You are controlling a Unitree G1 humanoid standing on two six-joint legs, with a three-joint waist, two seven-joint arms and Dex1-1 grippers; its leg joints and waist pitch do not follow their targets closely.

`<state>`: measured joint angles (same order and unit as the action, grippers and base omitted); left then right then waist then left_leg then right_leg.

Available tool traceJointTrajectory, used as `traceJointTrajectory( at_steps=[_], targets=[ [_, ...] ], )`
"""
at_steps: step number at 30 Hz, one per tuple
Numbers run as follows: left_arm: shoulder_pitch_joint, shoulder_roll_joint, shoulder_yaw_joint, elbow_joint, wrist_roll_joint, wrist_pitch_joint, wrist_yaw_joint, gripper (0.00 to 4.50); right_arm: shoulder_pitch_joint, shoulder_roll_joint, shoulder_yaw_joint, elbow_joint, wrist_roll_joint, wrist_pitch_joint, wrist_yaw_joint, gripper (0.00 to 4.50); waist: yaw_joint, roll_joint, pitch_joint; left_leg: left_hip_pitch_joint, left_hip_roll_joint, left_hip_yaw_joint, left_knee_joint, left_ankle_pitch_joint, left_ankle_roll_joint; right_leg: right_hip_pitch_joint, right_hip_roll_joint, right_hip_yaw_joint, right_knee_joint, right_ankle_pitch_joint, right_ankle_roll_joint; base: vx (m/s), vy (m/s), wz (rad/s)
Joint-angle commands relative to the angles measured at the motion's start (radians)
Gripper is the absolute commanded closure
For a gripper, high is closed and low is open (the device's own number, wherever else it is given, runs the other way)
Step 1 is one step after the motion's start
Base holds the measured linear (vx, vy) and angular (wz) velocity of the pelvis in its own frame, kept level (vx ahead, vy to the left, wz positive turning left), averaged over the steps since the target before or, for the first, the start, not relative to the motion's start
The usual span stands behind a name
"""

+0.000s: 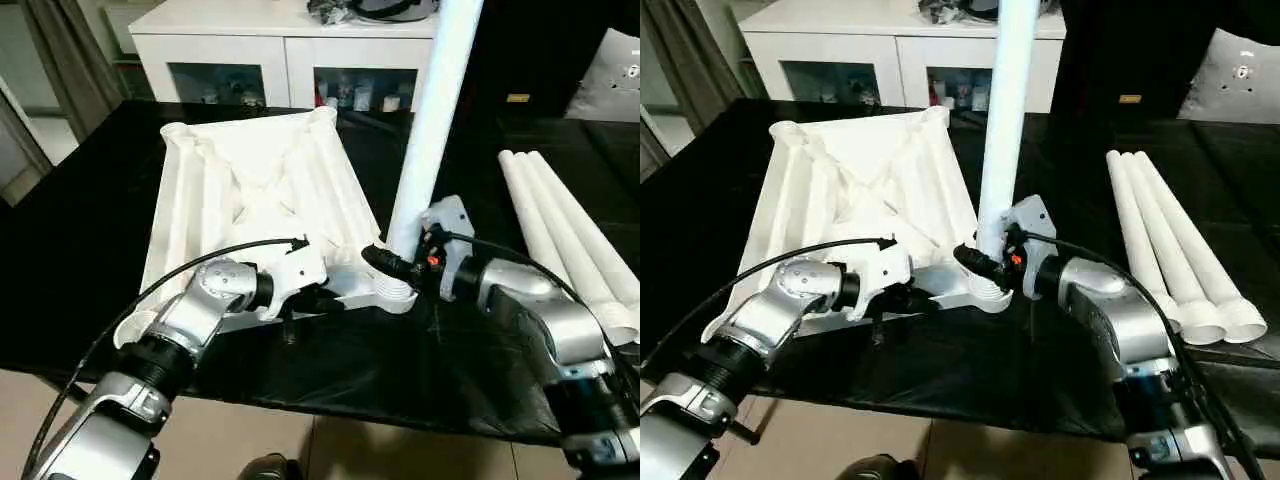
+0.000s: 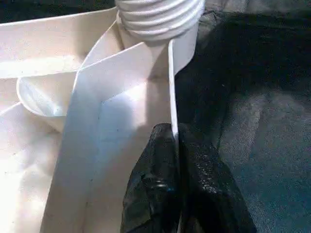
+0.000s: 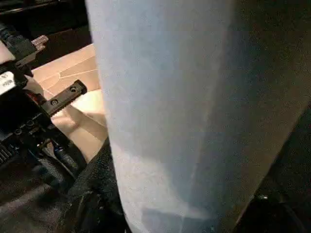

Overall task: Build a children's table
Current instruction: Insert table leg to table base

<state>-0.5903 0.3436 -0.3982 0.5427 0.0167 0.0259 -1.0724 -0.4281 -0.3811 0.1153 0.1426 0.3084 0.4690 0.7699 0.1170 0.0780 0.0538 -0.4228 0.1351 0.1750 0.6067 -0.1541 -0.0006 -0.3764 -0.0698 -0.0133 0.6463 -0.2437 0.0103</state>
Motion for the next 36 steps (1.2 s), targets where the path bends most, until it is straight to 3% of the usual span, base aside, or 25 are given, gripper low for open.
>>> traceJointTrajectory(
  at_steps=[1,7,10,14,24,25,26,36],
  targets=[
    [-0.003,0.006,-0.011,-0.001,0.009,-0.018,-0.025,4.5,-0.005,-0.006,0.016,0.03,-0.015,0.013,0.012,2.59,0.003,-0.026,-0.072,0.04,0.09,-0.035,-0.075,-0.217,0.044,0.017,-0.09,0.029,-0.079,-0.075,-0.237,0.0,0.0,0.0],
    [-0.013,-0.007,-0.01,0.013,0.013,-0.035,-0.022,4.5,-0.011,-0.016,0.051,0.077,-0.038,0.001,0.045,2.59,0.002,-0.032,-0.073,0.041,0.091,-0.034,-0.076,-0.218,0.045,0.017,-0.091,0.029,-0.079,-0.055,-0.239,0.0,0.0,0.0],
    [-0.025,-0.011,-0.005,0.035,0.022,-0.047,-0.008,4.5,-0.013,-0.022,0.056,0.088,-0.045,0.002,0.059,2.59,0.002,-0.035,-0.072,0.044,0.091,-0.034,-0.078,-0.252,0.031,0.016,-0.091,0.029,-0.083,-0.086,-0.238,0.0,0.0,0.0],
    [-0.036,-0.01,-0.001,0.058,0.032,-0.057,-0.001,4.5,-0.013,-0.027,0.053,0.088,-0.044,0.004,0.068,2.59,0.002,-0.037,-0.07,0.045,0.092,-0.035,-0.081,-0.281,0.015,0.016,-0.095,0.032,-0.086,-0.127,-0.231,0.0,0.0,0.0],
    [-0.052,-0.009,0.008,0.081,0.036,-0.073,-0.017,4.5,-0.015,-0.041,0.028,0.091,-0.037,0.001,0.081,2.59,0.001,-0.037,-0.069,0.044,0.093,-0.036,-0.084,-0.283,0.015,0.015,-0.095,0.031,-0.087,-0.125,-0.23,0.0,0.0,0.0],
    [-0.055,-0.011,0.009,0.085,0.036,-0.074,-0.017,4.5,-0.016,-0.042,0.027,0.093,-0.036,0.002,0.084,2.59,0.0,-0.042,-0.069,0.043,0.093,-0.034,-0.084,-0.278,0.017,0.016,-0.095,0.031,-0.088,-0.123,-0.23,0.0,0.0,0.0],
    [-0.058,-0.013,0.011,0.091,0.034,-0.075,-0.019,4.5,-0.012,-0.045,0.027,0.088,-0.035,0.003,0.087,2.59,0.001,-0.037,-0.069,0.044,0.092,-0.034,-0.082,-0.277,0.017,0.015,-0.096,0.031,-0.089,-0.128,-0.231,0.0,0.0,0.0],
    [-0.043,-0.015,0.008,0.054,0.013,-0.066,-0.059,4.5,-0.009,-0.015,0.016,0.104,-0.031,-0.007,0.069,2.59,0.001,-0.038,-0.07,0.042,0.093,-0.033,-0.083,-0.265,0.024,0.016,-0.095,0.03,-0.086,-0.09,-0.241,0.0,0.0,0.0]
  ],
)
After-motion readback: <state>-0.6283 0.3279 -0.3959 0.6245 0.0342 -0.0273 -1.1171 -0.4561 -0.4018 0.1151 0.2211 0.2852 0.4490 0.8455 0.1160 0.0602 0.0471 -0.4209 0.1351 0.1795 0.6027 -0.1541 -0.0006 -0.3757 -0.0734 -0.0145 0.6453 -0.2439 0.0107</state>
